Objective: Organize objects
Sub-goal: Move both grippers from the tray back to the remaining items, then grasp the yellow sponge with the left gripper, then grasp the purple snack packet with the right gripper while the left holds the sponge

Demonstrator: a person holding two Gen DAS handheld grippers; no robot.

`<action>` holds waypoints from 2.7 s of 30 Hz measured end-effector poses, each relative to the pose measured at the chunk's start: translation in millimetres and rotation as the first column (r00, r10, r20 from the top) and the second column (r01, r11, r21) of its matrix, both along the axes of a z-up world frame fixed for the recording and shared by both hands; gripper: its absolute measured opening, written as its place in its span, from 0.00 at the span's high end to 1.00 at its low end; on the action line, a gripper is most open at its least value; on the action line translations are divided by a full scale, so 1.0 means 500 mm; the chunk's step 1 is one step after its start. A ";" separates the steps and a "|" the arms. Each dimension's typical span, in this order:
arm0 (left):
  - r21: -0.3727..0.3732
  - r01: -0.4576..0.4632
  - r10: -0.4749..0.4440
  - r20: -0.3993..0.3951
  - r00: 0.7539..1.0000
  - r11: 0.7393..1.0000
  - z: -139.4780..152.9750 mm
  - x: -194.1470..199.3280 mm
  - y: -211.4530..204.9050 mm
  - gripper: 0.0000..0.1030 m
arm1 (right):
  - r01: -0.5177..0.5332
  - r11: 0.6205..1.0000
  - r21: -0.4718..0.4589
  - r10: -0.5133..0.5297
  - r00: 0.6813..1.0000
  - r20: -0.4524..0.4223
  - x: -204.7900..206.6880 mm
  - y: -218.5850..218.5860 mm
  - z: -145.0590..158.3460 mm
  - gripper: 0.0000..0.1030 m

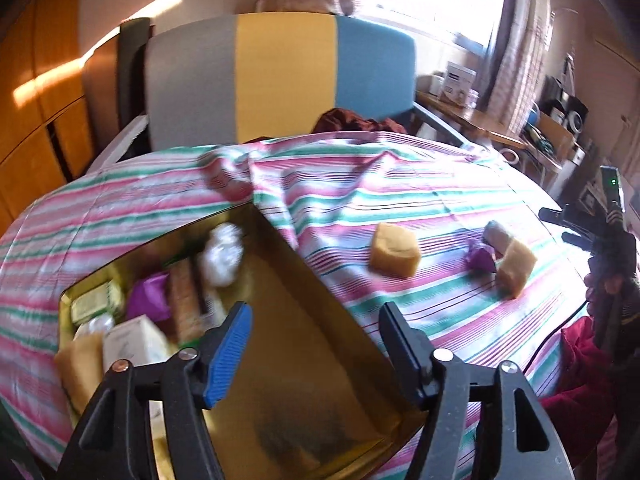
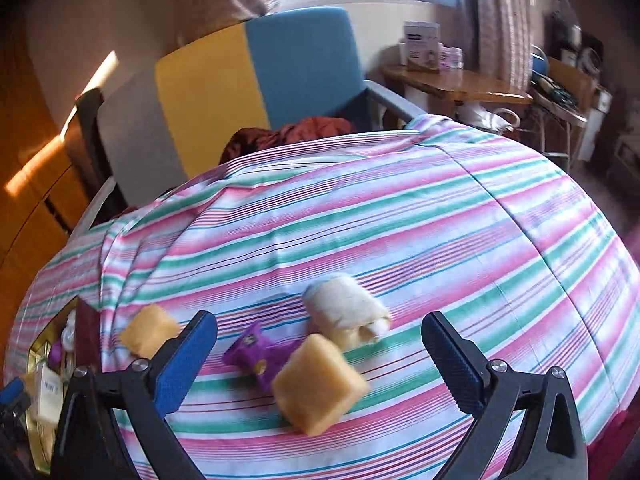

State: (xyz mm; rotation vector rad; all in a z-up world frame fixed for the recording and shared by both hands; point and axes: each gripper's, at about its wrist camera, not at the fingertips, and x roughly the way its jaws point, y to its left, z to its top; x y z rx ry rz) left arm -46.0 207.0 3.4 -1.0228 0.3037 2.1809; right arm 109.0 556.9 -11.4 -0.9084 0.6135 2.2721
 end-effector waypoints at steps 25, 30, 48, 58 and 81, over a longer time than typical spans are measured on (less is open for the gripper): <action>-0.194 0.194 -0.159 0.180 0.971 0.962 -0.144 -0.103 0.335 0.16 | 0.174 0.902 -0.396 -0.230 0.968 -0.098 0.078 0.115 -0.082 0.00; -0.209 0.192 -0.149 0.207 0.967 0.959 -0.170 -0.126 0.360 0.16 | 0.164 0.902 -0.399 -0.218 0.972 -0.093 0.077 0.115 -0.084 0.00; -0.106 0.312 -0.290 0.187 0.939 0.944 -0.153 0.106 0.283 0.45 | 0.120 0.932 -0.342 -0.153 0.986 -0.071 0.054 0.101 -0.075 0.00; -0.140 0.352 -0.340 0.104 0.935 0.925 -0.203 0.180 0.247 0.45 | 0.049 0.954 -0.296 -0.070 0.996 -0.062 0.030 0.071 -0.065 0.00; -0.126 0.363 -0.357 0.068 0.932 0.923 -0.210 0.180 0.244 0.45 | -0.654 0.755 -0.054 0.574 0.619 0.536 -0.236 -0.108 -0.133 0.30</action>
